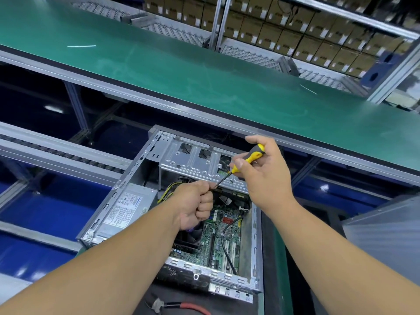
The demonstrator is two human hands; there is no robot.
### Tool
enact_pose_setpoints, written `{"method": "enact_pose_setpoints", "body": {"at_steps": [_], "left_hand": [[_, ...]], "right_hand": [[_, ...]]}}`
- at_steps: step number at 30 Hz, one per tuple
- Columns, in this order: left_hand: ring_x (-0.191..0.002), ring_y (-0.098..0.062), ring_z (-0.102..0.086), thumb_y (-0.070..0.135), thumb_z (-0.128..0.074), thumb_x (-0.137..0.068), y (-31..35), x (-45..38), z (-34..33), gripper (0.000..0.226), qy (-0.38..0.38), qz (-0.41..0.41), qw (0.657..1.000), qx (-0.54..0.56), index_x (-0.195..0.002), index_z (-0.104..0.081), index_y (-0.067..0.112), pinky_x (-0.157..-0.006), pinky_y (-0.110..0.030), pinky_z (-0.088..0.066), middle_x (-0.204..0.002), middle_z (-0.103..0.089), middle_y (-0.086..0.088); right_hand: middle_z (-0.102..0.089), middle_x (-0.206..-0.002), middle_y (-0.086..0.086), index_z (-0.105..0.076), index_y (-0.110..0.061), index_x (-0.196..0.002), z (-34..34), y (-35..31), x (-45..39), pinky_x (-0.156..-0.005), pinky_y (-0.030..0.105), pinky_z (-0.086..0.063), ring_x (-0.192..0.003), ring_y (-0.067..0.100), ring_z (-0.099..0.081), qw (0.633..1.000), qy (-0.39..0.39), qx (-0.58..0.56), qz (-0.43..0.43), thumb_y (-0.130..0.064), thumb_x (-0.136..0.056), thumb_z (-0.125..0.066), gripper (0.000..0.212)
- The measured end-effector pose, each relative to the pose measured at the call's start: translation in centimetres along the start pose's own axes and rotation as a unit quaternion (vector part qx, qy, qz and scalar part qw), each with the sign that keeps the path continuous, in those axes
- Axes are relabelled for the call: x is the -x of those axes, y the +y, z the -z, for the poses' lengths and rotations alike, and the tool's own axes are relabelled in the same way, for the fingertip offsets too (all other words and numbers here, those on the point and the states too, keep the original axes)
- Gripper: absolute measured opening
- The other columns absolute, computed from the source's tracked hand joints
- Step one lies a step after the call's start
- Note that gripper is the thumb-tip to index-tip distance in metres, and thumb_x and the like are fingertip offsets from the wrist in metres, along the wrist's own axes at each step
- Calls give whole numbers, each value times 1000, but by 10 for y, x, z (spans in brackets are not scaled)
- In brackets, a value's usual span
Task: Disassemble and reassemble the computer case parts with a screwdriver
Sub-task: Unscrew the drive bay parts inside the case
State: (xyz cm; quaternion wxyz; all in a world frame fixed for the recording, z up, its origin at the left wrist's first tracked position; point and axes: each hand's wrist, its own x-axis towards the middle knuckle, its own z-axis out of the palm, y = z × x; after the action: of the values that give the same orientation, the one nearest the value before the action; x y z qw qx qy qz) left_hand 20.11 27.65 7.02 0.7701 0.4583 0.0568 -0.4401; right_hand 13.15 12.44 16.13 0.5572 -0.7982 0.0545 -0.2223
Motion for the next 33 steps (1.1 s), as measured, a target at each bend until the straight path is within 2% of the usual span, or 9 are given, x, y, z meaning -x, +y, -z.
{"method": "enact_pose_setpoints", "body": {"at_steps": [3,7,10,12,17,22,27,30,33], "left_hand": [[-57,-13,-25,9,-35,-107,1,3,-1,23,-39,8,998,41,-101,-56,14,-52,-26,-17,-67,-38,-2],[-61,-16,-45,-3,-45,-100,2,4,-2,19,-72,-32,995,69,-100,-59,10,-50,-23,-33,-75,-50,-8],[-64,-15,-55,1,-62,-91,2,4,-1,8,-75,-60,993,68,-97,-65,5,-50,-20,-42,-77,-59,-8],[-64,-14,-58,7,-71,-84,2,3,1,10,-68,-67,993,66,-92,-68,5,-48,-18,-45,-76,-62,-8],[-57,-13,-56,17,-77,-80,0,-1,0,16,-57,-60,994,69,-80,-65,7,-42,-17,-39,-70,-61,-8],[-56,-13,-54,19,-76,-81,0,-1,-1,17,-72,-53,993,72,-81,-64,8,-40,-17,-38,-71,-60,-8],[-57,-12,-53,19,-77,-81,-2,-2,-1,14,-90,-55,993,60,-77,-69,7,-41,-17,-39,-74,-58,-10],[-55,-11,-46,36,-81,-76,-4,-3,-2,37,-79,-52,995,27,-92,-68,5,-43,-18,-34,-71,-56,-7],[-51,-11,-37,63,-77,-69,-4,-7,-1,63,8,-70,997,-26,-93,-62,7,-43,-22,-27,-63,-49,-1]], "right_hand": [[-74,-94,3,-56,-39,-122,3,-1,3,-86,52,-62,-92,26,-75,1000,8,-5,-4,-4,-94,-68,47],[-75,-93,0,-56,-39,-122,7,-3,6,-85,52,-63,-92,23,-76,1000,26,-4,-6,-10,-91,-70,44],[-75,-93,0,-56,-41,-120,9,-6,6,-86,51,-62,-94,24,-76,999,34,-14,0,-9,-92,-69,44],[-75,-93,1,-56,-39,-120,10,-8,5,-86,50,-63,-93,26,-76,999,38,-22,9,-5,-94,-68,44],[-74,-93,6,-55,-34,-119,11,-11,4,-83,45,-64,-93,29,-76,998,42,-52,16,-1,-96,-67,42],[-73,-94,9,-55,-31,-121,9,-13,4,-79,36,-63,-93,27,-76,997,39,-63,1,2,-96,-67,42],[-74,-89,4,-56,-30,-121,13,-11,1,-77,40,-64,-88,25,-77,998,44,-47,-18,-2,-94,-72,42],[-72,-89,6,-56,-35,-119,20,-6,-4,-75,41,-65,-85,24,-76,999,45,-17,-14,-6,-92,-74,43],[-72,-90,2,-54,-48,-114,37,3,-15,-80,46,-64,-89,24,-75,997,54,47,-7,-11,-92,-72,47]]}}
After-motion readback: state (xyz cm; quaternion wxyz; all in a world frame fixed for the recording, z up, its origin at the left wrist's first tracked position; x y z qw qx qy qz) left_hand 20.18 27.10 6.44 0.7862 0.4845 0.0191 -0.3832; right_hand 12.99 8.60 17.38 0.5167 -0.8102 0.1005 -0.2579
